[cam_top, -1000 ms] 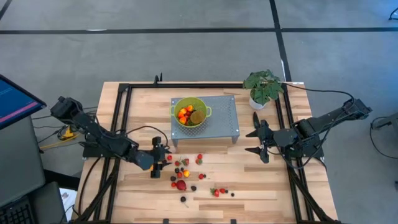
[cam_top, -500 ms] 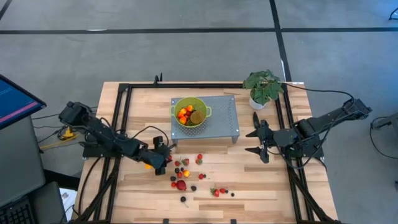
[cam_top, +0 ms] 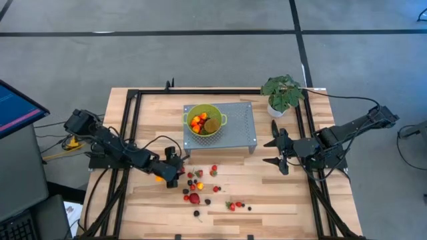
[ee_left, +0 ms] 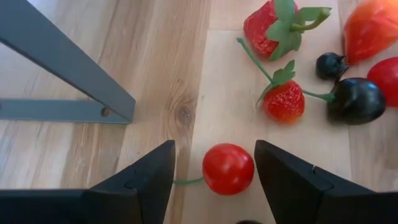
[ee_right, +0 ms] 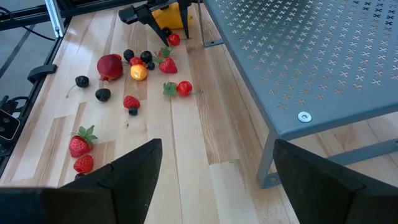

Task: Pick & Place Fruit
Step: Put the red cherry into the green strainer bowl on the shelf

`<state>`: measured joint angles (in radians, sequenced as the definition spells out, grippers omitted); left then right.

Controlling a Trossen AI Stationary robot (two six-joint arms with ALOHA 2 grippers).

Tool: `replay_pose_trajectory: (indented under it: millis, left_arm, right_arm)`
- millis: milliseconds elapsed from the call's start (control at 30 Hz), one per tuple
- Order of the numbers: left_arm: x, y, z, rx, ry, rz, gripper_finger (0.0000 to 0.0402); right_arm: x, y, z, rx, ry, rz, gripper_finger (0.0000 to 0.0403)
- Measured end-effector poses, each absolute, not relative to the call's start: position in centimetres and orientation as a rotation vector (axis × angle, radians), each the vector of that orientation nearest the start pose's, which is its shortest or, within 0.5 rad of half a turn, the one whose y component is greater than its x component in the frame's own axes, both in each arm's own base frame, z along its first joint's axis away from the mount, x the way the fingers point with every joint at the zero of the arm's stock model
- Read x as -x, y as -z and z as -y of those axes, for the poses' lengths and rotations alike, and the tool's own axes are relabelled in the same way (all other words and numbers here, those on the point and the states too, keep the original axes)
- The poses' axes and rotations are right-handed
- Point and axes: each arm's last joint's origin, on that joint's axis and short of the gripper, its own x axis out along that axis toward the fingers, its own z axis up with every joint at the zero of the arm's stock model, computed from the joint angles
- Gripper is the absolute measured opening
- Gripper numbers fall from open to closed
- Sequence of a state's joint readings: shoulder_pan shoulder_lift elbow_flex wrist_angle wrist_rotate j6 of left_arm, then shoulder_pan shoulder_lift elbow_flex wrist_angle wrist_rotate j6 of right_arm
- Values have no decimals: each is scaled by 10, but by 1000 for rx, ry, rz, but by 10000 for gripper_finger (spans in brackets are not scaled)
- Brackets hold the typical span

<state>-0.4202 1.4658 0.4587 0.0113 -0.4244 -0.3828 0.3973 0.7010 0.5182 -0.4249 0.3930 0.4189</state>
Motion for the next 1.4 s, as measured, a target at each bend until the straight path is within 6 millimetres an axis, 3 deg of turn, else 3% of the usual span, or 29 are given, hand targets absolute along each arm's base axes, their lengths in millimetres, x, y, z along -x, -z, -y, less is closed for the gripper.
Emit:
replay_pose_trajectory:
  millis: [233,633,900,1100,1400]
  left_arm:
    - [-210,-112,81,-52,-173,-887,202]
    - [-210,-111,81,-55,-172,-889,113]
    - [-208,-117,81,-36,-153,-873,127]
    - [-211,-146,82,52,-122,-695,118]
    - [-217,-216,83,83,-11,-164,125]
  right_arm:
    - [-140,-234,-47,-174,112,-549,301]
    - [-140,-234,-47,-174,112,-549,301]
    - [-140,-234,-47,-174,113,-549,301]
    - [-140,-234,-47,-174,112,-549,302]
    - [-140,-234,-47,-174,113,-549,302]
